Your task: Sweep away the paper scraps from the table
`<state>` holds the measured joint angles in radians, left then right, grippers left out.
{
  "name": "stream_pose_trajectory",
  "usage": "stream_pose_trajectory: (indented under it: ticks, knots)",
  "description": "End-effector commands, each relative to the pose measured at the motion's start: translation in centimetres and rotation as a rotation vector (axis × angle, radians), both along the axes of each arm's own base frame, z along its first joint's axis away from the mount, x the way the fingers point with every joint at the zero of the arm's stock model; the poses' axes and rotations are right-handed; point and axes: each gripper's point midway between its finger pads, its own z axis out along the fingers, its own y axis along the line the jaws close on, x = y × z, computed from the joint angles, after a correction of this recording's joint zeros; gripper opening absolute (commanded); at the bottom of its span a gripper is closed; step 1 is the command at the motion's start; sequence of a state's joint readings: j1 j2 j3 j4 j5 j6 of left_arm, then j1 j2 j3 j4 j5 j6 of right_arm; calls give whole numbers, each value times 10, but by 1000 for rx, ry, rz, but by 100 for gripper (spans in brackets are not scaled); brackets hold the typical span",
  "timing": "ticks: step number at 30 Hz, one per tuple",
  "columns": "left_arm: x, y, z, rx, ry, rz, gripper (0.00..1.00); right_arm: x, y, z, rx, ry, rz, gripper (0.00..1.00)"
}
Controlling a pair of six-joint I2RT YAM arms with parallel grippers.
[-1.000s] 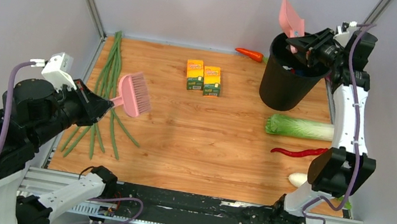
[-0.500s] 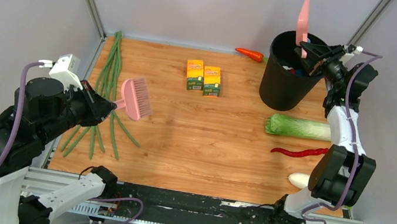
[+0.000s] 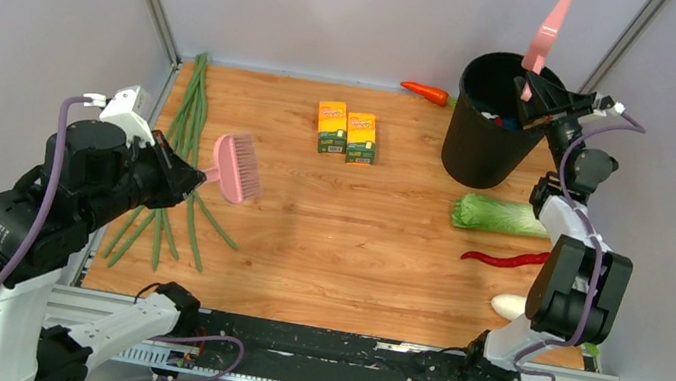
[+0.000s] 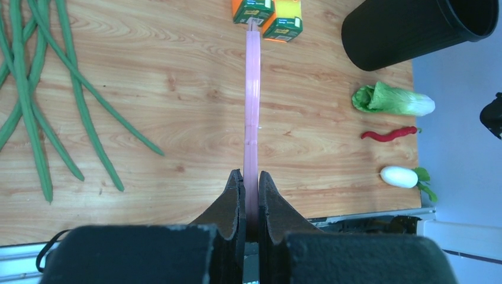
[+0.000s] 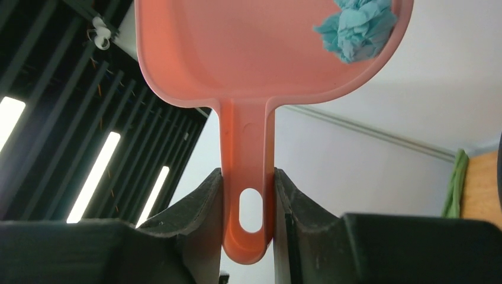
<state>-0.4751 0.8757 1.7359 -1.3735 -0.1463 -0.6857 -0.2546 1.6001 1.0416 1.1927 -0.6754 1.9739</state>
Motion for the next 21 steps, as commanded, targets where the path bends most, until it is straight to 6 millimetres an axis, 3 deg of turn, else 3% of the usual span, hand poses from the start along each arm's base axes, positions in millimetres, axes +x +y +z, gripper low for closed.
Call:
stream_pose_trajectory:
  ticks: [1, 11, 16, 21]
  knots:
    - [-2, -2, -7, 24, 28, -26, 0, -35, -21, 55, 470, -58, 251, 0]
    - [0, -2, -11, 36, 40, -29, 0, -41, -28, 66, 672, -213, 269, 0]
    - [-2, -1, -15, 37, 49, -26, 0, -41, -17, 69, 741, -255, 292, 0]
    - [-2, 0, -15, 46, 51, -23, 0, -35, 5, 68, 668, -237, 347, 0]
